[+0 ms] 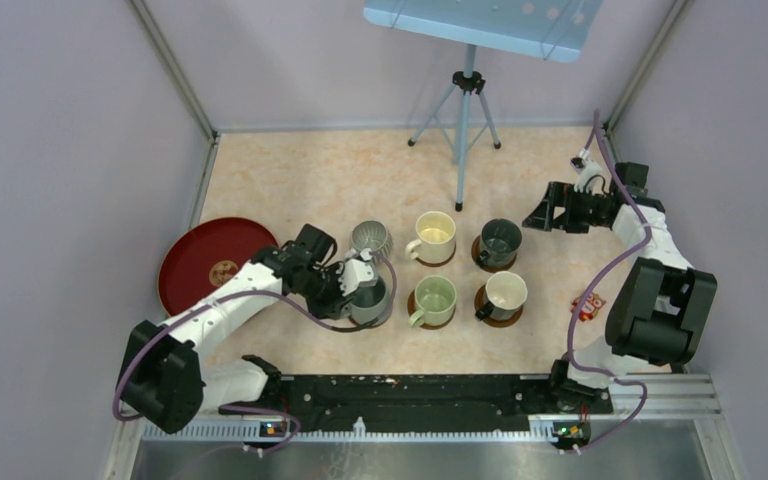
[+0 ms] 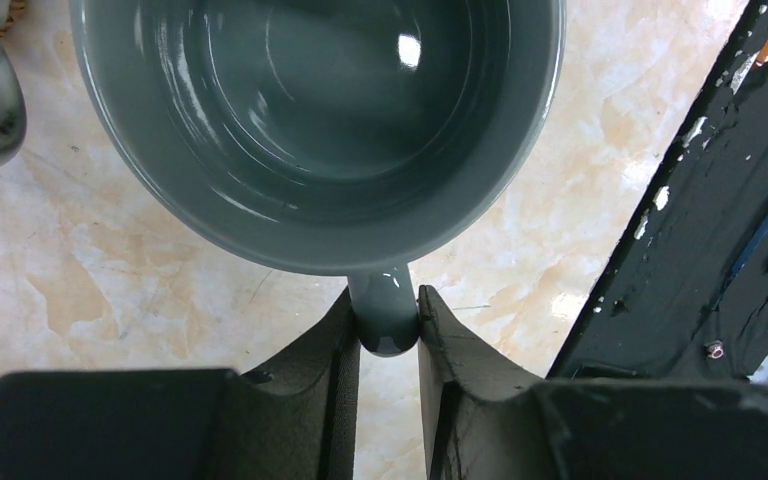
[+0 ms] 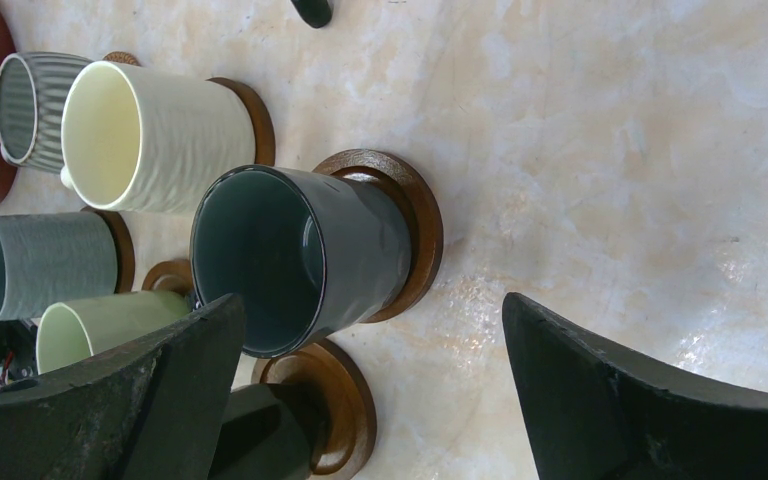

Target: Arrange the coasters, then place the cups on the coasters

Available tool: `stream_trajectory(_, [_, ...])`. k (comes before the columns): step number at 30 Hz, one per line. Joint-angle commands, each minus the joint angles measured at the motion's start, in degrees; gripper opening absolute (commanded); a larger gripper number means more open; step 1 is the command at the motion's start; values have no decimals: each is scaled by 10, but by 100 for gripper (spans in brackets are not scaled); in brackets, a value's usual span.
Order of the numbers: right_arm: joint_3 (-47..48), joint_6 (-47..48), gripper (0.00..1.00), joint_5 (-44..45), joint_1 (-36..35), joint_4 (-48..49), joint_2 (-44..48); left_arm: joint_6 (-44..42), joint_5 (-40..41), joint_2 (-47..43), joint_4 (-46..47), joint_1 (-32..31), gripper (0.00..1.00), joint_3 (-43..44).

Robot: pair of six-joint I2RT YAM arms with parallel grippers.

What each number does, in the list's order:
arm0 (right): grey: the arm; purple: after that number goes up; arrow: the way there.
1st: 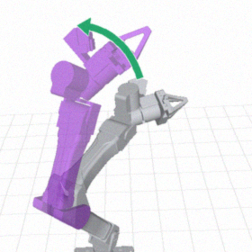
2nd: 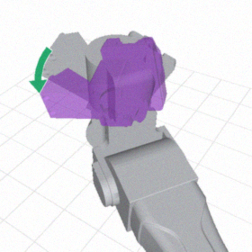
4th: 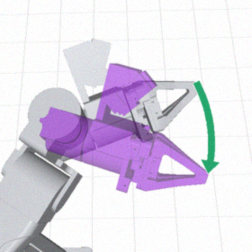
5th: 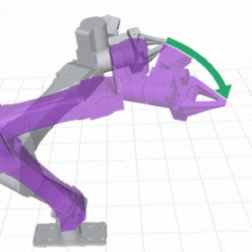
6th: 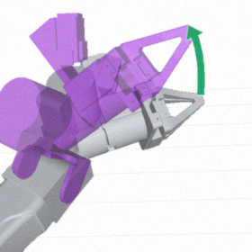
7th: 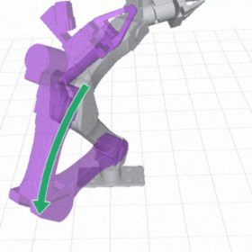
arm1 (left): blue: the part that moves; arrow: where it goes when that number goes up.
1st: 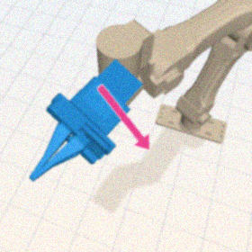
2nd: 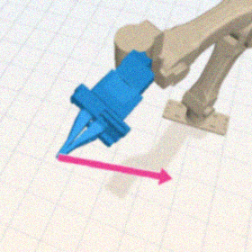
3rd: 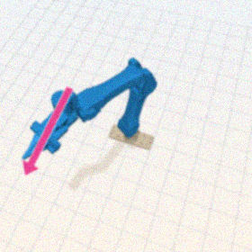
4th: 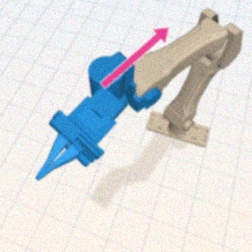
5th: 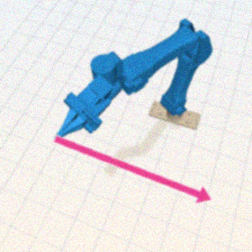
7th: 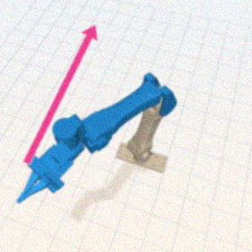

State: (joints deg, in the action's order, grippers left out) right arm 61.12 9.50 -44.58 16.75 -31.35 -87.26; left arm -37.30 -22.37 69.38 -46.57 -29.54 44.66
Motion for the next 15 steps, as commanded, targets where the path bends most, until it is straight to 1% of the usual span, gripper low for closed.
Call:
stream_trajectory(1, [3,11,99,-1,4,6,10,28,13,-18,20,-2,0,-20])
stream_trajectory(2, [3,11,99,-1,3,5,9,24,10,-21,17,-3,3,-21])
stream_trajectory(4, [4,11,99,-1,4,6,9,18,3,-26,12,-3,13,-20])
stream_trajectory(6, [3,11,99,-1,4,6,9,13,-5,-26,2,-3,19,-15])
stream_trajectory(7, [3,11,99,0,4,5,9,12,-6,-26,-3,-3,20,-14])
stream_trajectory(10, [3,11,99,0,4,5,9,9,-7,-31,-13,-2,21,-9])
stream_trajectory(14, [3,10,99,0,4,6,8,12,-3,-41,-25,-2,14,0])
stream_trajectory(15, [4,10,99,-1,4,6,8,13,-3,-44,-28,-3,13,2])
